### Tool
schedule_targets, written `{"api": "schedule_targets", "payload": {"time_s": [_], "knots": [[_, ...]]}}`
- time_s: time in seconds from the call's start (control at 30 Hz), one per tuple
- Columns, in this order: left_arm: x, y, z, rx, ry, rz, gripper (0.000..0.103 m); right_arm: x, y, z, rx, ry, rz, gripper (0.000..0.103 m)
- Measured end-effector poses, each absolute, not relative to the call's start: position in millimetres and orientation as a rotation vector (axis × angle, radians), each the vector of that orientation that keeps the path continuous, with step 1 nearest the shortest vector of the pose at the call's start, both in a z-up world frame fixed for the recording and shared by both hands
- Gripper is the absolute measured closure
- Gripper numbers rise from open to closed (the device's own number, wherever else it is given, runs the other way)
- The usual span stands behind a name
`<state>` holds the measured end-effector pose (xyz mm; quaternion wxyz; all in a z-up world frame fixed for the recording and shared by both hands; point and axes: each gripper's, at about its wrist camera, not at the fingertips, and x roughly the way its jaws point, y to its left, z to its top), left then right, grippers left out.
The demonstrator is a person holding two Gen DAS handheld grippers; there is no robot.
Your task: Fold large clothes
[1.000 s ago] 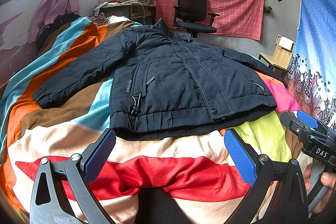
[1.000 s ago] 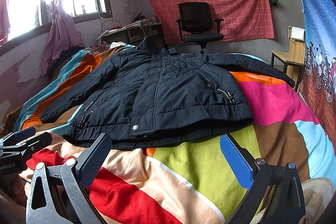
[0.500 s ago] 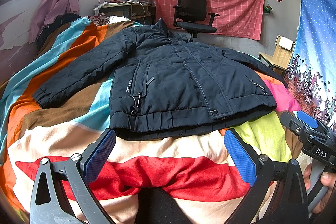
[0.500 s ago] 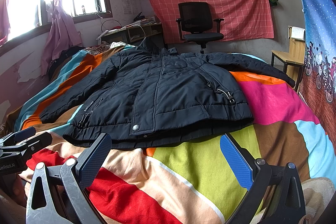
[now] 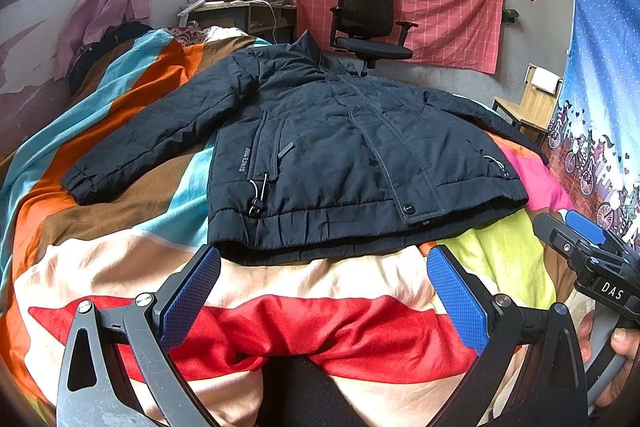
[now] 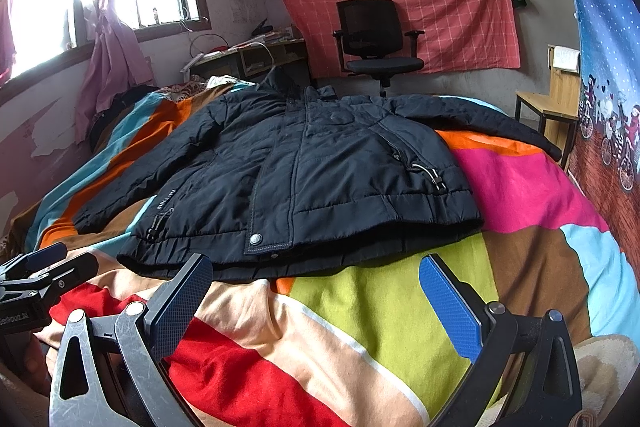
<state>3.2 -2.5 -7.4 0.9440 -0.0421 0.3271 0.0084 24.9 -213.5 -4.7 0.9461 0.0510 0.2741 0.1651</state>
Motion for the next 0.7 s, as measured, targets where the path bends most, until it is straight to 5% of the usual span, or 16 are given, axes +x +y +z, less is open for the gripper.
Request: {"api": "schedule_targets", "payload": {"time_s": [0.7], "knots": [[97,33,-14,-0.295,1.062,-0.024,0.002,88,-241,30,0.074,0.446,0.179,0.000]]}}
